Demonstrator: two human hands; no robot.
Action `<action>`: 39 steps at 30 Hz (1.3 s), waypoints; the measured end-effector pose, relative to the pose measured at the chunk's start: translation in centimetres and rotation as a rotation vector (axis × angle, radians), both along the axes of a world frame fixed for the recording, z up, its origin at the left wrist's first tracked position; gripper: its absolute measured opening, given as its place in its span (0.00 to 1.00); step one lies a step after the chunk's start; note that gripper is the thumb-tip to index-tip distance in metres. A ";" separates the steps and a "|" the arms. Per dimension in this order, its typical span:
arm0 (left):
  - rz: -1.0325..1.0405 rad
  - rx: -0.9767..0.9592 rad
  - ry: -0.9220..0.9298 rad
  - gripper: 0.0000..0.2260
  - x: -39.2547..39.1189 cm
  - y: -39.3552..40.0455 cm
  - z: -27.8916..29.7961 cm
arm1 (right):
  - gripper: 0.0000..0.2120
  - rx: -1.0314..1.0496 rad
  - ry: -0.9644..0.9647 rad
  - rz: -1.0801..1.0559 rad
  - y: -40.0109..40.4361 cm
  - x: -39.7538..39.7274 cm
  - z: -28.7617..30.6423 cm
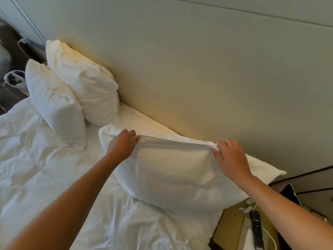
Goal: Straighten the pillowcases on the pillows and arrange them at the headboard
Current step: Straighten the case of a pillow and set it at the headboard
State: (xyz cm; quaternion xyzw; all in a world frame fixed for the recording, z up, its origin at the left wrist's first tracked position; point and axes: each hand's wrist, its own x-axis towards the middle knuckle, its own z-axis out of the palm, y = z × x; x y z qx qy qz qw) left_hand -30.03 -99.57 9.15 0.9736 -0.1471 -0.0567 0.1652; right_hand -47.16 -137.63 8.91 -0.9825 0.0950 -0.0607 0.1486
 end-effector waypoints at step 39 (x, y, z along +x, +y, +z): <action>0.043 -0.091 0.040 0.09 3.3 2.5 3.9 | 0.11 0.205 0.026 -0.053 -1.7 0.1 -1.5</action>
